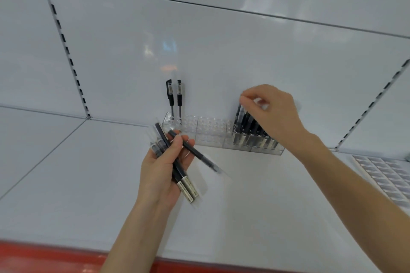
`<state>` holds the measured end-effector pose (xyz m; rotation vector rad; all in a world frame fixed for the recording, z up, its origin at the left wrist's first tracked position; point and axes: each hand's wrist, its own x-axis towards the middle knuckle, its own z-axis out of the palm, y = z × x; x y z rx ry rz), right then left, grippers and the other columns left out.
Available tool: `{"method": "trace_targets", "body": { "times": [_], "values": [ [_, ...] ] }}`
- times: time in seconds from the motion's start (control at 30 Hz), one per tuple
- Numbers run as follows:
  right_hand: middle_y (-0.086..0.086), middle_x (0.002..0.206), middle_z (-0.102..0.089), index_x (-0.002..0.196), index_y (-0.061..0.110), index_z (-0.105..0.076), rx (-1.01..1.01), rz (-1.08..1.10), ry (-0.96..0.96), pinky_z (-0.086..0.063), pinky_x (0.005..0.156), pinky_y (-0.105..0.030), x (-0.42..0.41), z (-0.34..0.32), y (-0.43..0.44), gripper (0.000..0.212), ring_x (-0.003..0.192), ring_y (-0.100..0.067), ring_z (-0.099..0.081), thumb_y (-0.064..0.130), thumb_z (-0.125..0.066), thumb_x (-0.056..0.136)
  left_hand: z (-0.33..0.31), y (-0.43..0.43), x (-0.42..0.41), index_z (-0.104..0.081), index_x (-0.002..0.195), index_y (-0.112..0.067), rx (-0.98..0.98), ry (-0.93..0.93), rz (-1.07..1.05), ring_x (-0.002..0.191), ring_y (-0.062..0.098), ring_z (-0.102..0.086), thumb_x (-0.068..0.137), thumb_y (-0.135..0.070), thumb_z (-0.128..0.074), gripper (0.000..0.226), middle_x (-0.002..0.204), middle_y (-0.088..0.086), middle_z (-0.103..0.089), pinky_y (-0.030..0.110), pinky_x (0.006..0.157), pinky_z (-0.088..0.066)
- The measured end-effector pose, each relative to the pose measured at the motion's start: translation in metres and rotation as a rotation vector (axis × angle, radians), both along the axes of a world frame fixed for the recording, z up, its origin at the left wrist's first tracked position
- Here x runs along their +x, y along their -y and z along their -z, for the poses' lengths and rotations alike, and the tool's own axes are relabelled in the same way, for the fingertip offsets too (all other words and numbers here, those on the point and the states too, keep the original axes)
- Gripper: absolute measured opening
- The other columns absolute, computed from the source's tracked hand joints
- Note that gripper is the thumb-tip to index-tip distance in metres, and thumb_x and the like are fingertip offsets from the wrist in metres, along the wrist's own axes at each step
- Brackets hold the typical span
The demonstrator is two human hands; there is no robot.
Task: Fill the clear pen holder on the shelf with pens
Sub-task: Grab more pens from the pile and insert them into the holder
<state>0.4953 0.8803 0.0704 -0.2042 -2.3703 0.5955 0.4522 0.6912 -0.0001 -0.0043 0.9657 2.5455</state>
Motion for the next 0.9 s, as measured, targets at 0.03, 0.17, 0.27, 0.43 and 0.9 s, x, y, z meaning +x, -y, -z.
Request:
{"method": "trace_targets", "body": {
  "times": [0.03,0.17,0.27,0.43,0.9],
  "values": [
    [0.004,0.079,-0.067,0.078,0.013,-0.067,-0.107,-0.052,0.06,-0.041,0.07,-0.01,0.006,0.001,0.011,0.013,0.077,-0.007,-0.058,0.021,-0.061,0.086,0.0,0.0,0.0,-0.061,0.091,-0.008,0.01,-0.015,0.001,0.07,0.015,-0.07,0.088,-0.003,-0.053,0.01,0.068,0.002,-0.069,0.027,0.071,-0.058],
    [0.007,0.068,-0.067,0.074,0.022,-0.067,-0.192,-0.244,0.443,-0.046,0.065,-0.014,0.019,0.013,0.043,0.012,0.064,-0.001,-0.06,0.031,-0.065,0.081,-0.002,-0.004,0.003,-0.059,0.092,-0.008,0.045,-0.046,0.012,0.071,0.015,-0.069,0.089,-0.002,-0.051,0.011,0.072,0.005,-0.068,0.027,0.072,-0.058],
    [-0.001,0.076,-0.072,0.086,0.018,-0.066,-0.305,-0.333,0.636,-0.051,0.065,-0.029,0.023,0.021,0.048,0.01,0.072,-0.015,-0.069,0.026,-0.067,0.081,-0.004,-0.003,0.003,-0.059,0.091,-0.008,0.053,-0.061,-0.009,0.073,0.014,-0.069,0.089,-0.002,-0.051,0.011,0.072,0.003,-0.069,0.027,0.073,-0.058],
    [0.005,0.056,-0.066,0.079,0.017,-0.061,-0.493,-0.259,0.433,-0.048,0.05,-0.018,0.019,0.016,0.038,0.01,0.05,-0.007,-0.061,0.016,-0.071,0.077,0.0,0.002,0.0,-0.058,0.09,-0.016,-0.072,-0.065,-0.097,0.078,0.013,-0.072,0.089,-0.007,-0.053,0.011,0.083,0.003,-0.072,0.031,0.077,-0.056],
    [-0.007,0.086,-0.061,0.095,0.01,-0.061,-0.023,0.074,0.079,-0.041,0.075,-0.025,-0.026,-0.045,-0.039,0.019,0.081,-0.019,-0.057,0.021,-0.067,0.081,0.004,0.012,-0.003,-0.057,0.09,-0.013,-0.206,-0.01,-0.055,0.052,0.011,-0.055,0.095,-0.011,-0.047,0.012,0.065,0.002,-0.057,0.026,0.057,-0.056]
  ]
}}
